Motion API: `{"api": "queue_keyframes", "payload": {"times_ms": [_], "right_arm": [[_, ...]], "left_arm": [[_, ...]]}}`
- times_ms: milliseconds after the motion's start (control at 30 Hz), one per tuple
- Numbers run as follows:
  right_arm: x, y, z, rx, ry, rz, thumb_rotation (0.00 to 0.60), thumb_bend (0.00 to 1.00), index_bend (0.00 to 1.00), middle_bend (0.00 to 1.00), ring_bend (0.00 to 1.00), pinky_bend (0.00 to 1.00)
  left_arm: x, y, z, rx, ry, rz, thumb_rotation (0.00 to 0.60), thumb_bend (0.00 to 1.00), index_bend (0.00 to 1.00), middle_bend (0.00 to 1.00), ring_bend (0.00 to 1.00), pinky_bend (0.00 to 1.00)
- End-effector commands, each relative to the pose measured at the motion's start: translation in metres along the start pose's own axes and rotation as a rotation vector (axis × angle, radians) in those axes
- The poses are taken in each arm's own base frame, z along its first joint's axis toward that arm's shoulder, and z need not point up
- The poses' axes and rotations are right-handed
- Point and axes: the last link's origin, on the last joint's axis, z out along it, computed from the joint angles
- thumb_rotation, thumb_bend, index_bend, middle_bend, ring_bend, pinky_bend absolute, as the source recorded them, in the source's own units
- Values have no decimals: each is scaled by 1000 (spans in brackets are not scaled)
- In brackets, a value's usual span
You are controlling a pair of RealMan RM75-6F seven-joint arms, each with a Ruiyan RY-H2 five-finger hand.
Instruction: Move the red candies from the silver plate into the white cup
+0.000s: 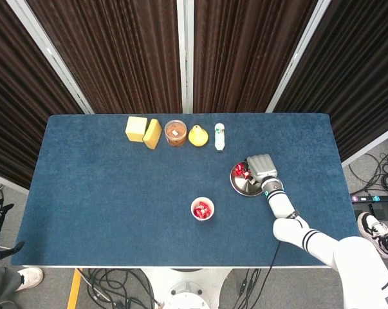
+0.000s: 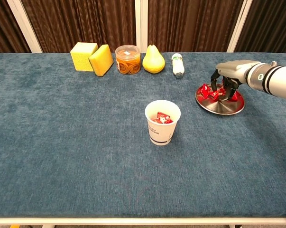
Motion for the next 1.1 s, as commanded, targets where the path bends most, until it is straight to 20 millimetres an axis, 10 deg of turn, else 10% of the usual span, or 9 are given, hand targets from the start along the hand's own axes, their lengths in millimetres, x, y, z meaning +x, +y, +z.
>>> {"api": "queue_keyframes", "payload": {"times_ms": [33, 600, 1100], "right_arm": [[1, -2, 1, 3, 6, 8, 600, 384, 561, 979, 997, 1000], [52, -75, -101, 497, 107, 159, 600, 401, 594, 979, 997, 1000], [37, -102, -112, 594, 51, 105, 600, 388, 546, 979, 996, 1000]], "left_arm": [[0, 0, 0, 1, 1, 0, 600, 0, 216, 172, 141, 163], [5, 5, 0, -12, 12, 5, 600, 0, 216, 172, 141, 163], [5, 8, 0, -27, 11, 2, 600, 0, 216, 172, 141, 163]]}}
